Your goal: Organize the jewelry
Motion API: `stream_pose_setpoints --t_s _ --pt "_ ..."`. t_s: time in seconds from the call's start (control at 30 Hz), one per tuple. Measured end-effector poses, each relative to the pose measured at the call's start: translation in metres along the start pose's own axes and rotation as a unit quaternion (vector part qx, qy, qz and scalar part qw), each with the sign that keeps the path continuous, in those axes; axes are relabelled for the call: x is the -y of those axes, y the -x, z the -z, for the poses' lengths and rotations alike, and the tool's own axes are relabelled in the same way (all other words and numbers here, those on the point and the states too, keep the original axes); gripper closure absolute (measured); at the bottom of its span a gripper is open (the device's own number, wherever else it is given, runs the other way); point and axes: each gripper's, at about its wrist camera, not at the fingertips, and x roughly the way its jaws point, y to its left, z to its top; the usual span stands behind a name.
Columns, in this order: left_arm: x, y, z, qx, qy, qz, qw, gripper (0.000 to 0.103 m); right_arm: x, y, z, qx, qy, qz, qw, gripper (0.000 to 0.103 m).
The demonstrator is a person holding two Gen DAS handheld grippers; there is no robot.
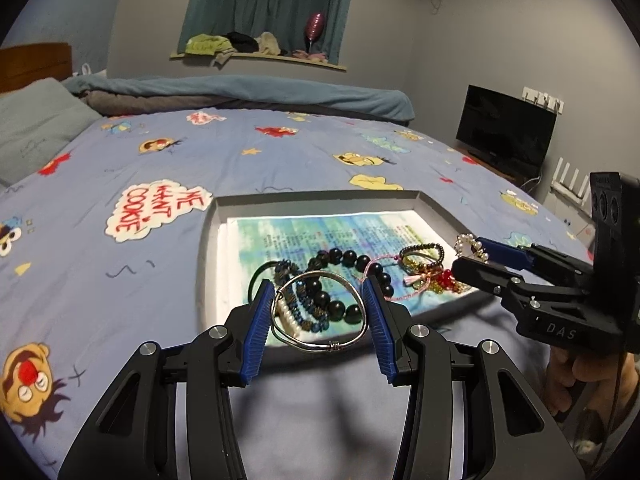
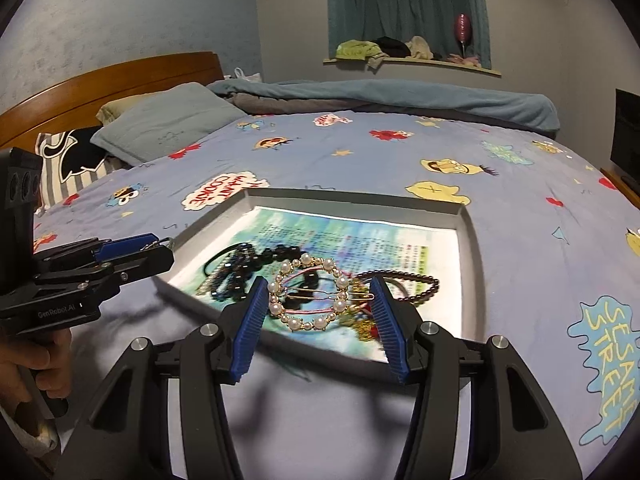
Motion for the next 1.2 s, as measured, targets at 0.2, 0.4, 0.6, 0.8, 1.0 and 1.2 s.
stream_pose_setpoints --t_s 0.2,0.4,0.6,0.8,1.0,1.2 --pt "0.002 -0.015 -0.002 0.0 -0.004 -0.009 1.0 0.056 0.014 -0.01 -0.002 0.002 -0.012 0.009 1.0 0.051" --pt "-0.002 -0.033 -0.009 0.001 -0.005 -0.018 0.9998 0.056 0.026 -0.028 -0.009 -0.004 -0.023 0.015 1.0 0.051" --pt "-0.005 -0.056 -0.018 -0.008 -0.006 -0.021 0.9997 0.056 0.034 -0.041 -0.013 -0.01 -0.027 0.026 0.999 0.051" --pt "-0.006 -0.069 -0.019 -0.019 -0.008 -0.02 0.9996 0.056 0.039 -0.055 -0.012 -0.028 -0.029 0.033 0.999 0.051" --pt "-0.006 -0.08 -0.016 -0.034 -0.011 -0.019 0.9992 0.056 0.041 -0.061 -0.01 -0.04 -0.031 0.038 0.998 0.051" --pt "-0.008 -0.084 -0.014 -0.044 -0.008 -0.013 0.9989 0.056 0.038 -0.064 -0.009 -0.047 -0.027 0.042 0.998 0.043"
